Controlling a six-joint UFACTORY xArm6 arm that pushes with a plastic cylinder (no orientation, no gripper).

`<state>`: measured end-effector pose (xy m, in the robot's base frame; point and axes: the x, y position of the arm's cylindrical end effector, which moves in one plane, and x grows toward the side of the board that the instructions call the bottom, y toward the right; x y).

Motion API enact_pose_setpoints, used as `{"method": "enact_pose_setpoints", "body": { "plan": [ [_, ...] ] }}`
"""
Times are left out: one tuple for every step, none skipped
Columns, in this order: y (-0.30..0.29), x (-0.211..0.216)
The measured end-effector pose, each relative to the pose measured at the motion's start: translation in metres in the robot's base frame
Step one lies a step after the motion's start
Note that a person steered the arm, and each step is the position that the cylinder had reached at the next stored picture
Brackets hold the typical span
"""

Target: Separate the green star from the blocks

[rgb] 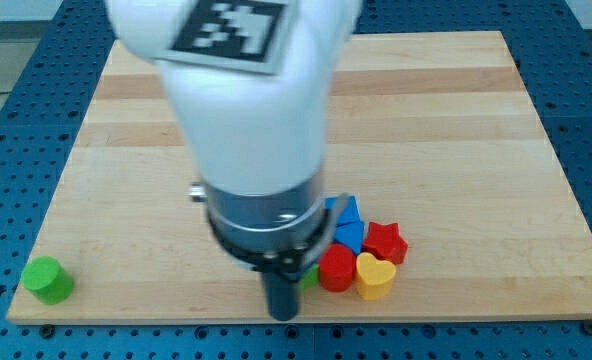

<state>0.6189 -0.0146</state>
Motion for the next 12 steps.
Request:
{"method": "enact_pose_setpoints", "body": {
  "plan": [
    [0.025, 0.000],
    [0.025, -0.016],
    [0.018, -0.040],
    [0.006, -0.040],
    [0.004, -0.054],
    [-0.012, -0.069],
    [-0.032, -0.080],
    [-0.045, -0.109],
    [-0.065, -0.133],
    [-0.092, -0.145],
    [-0.111, -0.146],
    [-0.118, -0.136]
  ]
}}
